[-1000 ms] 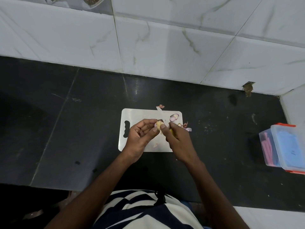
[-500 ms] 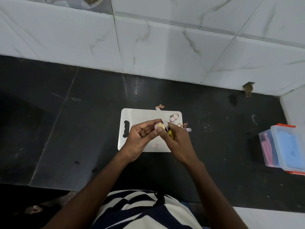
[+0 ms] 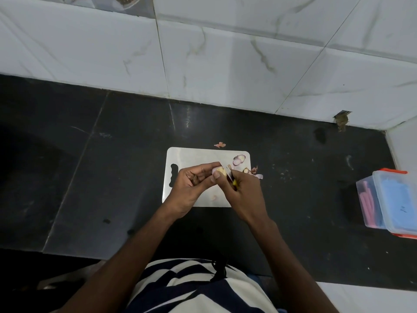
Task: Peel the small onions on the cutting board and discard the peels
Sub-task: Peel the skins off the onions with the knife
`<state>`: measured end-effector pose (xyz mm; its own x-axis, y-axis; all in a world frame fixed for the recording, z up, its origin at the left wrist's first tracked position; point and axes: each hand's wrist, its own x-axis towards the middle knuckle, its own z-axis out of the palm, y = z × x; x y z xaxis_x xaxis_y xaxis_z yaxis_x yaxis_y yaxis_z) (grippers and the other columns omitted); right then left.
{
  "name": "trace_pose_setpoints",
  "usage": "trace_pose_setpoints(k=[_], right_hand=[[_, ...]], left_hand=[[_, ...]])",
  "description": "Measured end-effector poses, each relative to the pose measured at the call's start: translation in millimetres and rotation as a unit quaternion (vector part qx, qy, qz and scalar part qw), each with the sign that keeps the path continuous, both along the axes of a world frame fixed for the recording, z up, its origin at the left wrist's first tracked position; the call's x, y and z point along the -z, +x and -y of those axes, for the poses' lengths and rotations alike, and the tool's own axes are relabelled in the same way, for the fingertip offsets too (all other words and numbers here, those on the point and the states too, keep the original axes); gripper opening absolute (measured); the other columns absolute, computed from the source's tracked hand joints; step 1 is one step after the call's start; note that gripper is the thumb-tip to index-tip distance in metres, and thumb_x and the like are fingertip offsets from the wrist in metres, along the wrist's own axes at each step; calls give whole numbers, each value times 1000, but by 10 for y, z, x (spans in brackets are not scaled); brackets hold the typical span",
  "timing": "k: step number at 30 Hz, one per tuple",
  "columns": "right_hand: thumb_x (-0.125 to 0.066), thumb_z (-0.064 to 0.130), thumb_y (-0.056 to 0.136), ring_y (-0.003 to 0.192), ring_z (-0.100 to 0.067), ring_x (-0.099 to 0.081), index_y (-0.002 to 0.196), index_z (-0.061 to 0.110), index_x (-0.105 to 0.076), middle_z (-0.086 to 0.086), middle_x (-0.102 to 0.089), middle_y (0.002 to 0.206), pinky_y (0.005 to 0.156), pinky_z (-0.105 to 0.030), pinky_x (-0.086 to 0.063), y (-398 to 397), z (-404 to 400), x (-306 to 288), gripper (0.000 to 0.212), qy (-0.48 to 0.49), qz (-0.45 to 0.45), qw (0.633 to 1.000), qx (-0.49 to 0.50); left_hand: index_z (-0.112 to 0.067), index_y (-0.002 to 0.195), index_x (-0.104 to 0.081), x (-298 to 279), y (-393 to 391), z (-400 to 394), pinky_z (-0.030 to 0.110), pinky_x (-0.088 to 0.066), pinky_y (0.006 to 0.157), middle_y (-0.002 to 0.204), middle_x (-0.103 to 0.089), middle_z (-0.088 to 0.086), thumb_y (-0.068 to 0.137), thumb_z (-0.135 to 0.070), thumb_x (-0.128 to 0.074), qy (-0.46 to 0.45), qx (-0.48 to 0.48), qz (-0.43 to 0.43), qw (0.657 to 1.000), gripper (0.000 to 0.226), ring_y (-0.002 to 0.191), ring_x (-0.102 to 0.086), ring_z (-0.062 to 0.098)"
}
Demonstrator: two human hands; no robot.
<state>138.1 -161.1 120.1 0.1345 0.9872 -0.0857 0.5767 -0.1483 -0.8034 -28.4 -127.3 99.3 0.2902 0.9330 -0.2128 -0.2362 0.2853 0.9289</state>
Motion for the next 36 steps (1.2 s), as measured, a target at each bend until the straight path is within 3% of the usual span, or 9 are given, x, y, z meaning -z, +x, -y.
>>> trace_pose_setpoints(k=[3, 7, 12, 19, 26, 29, 31, 33, 36], right_hand=[[-53, 69, 98, 52, -9, -40, 68, 17, -50, 9, -41, 55, 57, -19, -31, 35, -26, -44, 60, -6, -18, 998, -54], [-53, 65, 102, 55, -9, -36, 74, 11, -51, 4, -41, 59, 56, -24, -31, 49, -45, -42, 61, 12, -24, 997, -67], [-50, 72, 98, 50, -10, -37, 63, 23, -45, 7, -39, 52, 55, -26, -33, -61, 0, -25, 61, 7, -17, 1000, 3], [-49, 53, 107, 57, -7, -42, 75, 31, -53, 15, -46, 58, 58, -16, -34, 10, 1, -75, 39, -9, -73, 995, -65], [-44, 61, 107, 55, -6, -39, 76, 13, -64, 12, -43, 54, 58, -23, -30, -34, 0, 12, 61, -34, -76, 996, -19], [-41, 47, 113, 61, 0, -51, 82, 40, -67, 23, -55, 59, 64, -17, -35, 31, -19, 21, 41, -56, -107, 991, -49], [-39, 45, 114, 61, 1, -52, 69, 53, -61, 23, -57, 59, 66, -17, -38, 47, -32, 45, 51, -74, -126, 988, -41], [-37, 57, 112, 59, -7, -46, 61, 44, -58, 11, -50, 56, 65, -35, -39, 61, -25, 145, 57, -82, -145, 986, -17], [-36, 60, 111, 54, -5, -38, 63, 43, -60, 12, -42, 56, 58, -30, -33, 100, -14, 343, 57, -118, -202, 972, 13]], left_hand=[[-17, 127, -75, 3, -38, -40, 26, -61, 101, 121, -83, -4, 91, -17, -75, 10, 6, -2, 1000, 37, 121, -77, 18], [-16, 127, -75, -24, -11, -59, 28, -62, 101, 120, -84, -5, 89, -17, -77, 15, -9, -3, 1000, 38, 120, -78, 17], [-17, 127, -76, -3, 61, -41, 29, -63, 101, 119, -84, -7, 88, -19, -78, 9, -43, -20, 999, 38, 118, -78, 15], [-21, 121, -79, -49, -18, -105, 32, -61, 106, 119, -84, -5, 85, -25, -82, 33, 7, -48, 998, 37, 118, -79, 16], [-19, 119, -80, 26, 86, -91, 31, -64, 101, 116, -85, -2, 83, -24, -84, 5, -31, -45, 998, 37, 114, -80, 17], [-16, 120, -81, 73, 64, -122, 31, -64, 100, 116, -85, 1, 81, -25, -86, 5, -25, -55, 998, 40, 113, -81, 19], [-12, 119, -82, 130, 57, -162, 32, -64, 99, 116, -85, 4, 81, -23, -88, 7, -15, -64, 998, 41, 112, -81, 21], [-12, 116, -83, 203, 82, -199, 33, -64, 99, 114, -85, 5, 83, -16, -89, -1, -5, -78, 997, 34, 110, -82, 22], [-14, 110, -85, 359, 154, -252, 35, -64, 101, 110, -85, 5, 86, -5, -89, -27, 10, -96, 995, 26, 108, -82, 22]])
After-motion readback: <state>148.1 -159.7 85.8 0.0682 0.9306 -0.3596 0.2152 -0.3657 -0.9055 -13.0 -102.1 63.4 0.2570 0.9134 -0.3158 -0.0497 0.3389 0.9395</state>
